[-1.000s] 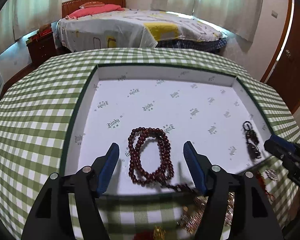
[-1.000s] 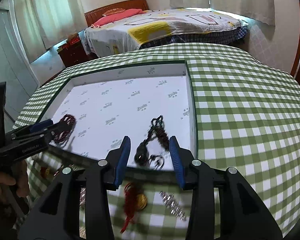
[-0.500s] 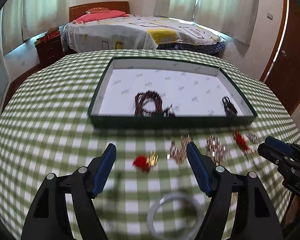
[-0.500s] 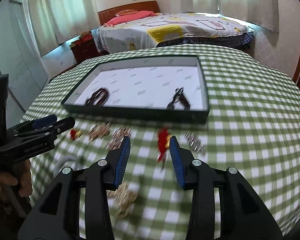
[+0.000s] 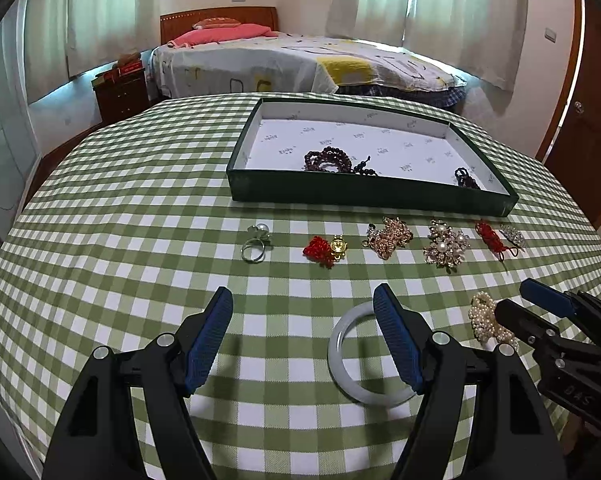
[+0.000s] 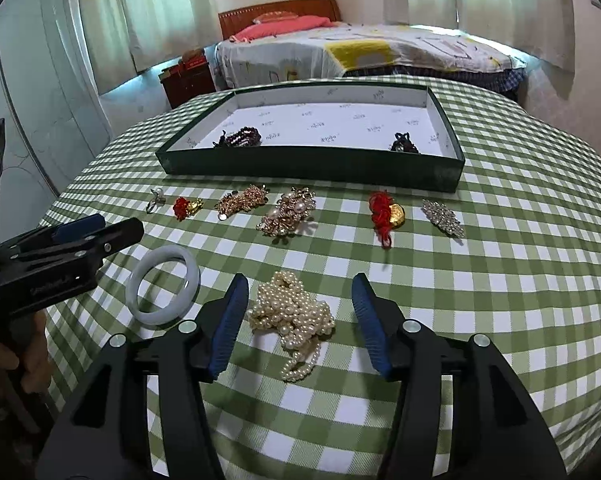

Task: Organize jewelry
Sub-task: 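Move the left tool to the jade bangle while the right tool grasps the pearl strand, then grasp the pale jade bangle with the left tool and lift it, then place the jade bangle in the tray with the left tool while the right tool places the pearls, then grasp the red tassel charm with the right tool while the left tool approaches the red flower brooch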

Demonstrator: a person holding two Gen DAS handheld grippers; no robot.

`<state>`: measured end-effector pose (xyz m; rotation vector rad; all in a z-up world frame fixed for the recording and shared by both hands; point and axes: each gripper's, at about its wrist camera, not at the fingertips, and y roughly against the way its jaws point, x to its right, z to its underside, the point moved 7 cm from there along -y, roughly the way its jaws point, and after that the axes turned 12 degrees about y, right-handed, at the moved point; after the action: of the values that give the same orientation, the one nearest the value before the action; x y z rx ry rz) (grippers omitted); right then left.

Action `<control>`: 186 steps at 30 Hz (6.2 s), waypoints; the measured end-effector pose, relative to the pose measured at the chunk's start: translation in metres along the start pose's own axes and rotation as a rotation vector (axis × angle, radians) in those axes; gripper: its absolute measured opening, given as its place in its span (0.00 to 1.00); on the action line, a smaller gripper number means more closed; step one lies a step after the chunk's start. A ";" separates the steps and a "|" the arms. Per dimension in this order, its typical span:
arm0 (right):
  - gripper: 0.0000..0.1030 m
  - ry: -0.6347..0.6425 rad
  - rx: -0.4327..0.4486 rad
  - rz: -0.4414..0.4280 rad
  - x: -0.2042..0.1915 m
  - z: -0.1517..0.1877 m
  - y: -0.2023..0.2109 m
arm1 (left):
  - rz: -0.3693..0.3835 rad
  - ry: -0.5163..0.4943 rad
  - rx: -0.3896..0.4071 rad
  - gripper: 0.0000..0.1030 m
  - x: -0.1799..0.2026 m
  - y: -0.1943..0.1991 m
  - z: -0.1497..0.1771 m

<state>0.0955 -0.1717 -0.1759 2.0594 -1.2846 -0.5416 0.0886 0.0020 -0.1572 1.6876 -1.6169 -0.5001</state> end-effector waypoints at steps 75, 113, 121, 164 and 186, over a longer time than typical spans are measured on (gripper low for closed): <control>0.22 -0.035 0.151 0.029 0.037 -0.070 0.013 | 0.100 -0.059 0.126 0.66 0.063 -0.001 -0.047; 0.29 -0.115 -0.039 0.014 0.097 -0.102 -0.115 | 0.038 -0.058 -0.040 0.67 0.090 -0.133 -0.091; 0.38 -0.130 -0.015 0.036 0.105 -0.103 -0.104 | 0.073 -0.032 -0.035 0.74 0.088 -0.130 -0.095; 0.40 -0.086 -0.017 0.120 0.062 -0.030 -0.035 | -0.035 0.028 0.106 0.75 0.000 -0.028 -0.040; 0.20 -0.042 -0.075 0.161 0.067 -0.027 -0.053 | -0.017 -0.018 0.072 0.75 0.011 -0.038 -0.029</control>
<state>0.1759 -0.2074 -0.1947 1.8732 -1.4190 -0.5537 0.1368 -0.0046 -0.1637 1.7556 -1.6521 -0.4719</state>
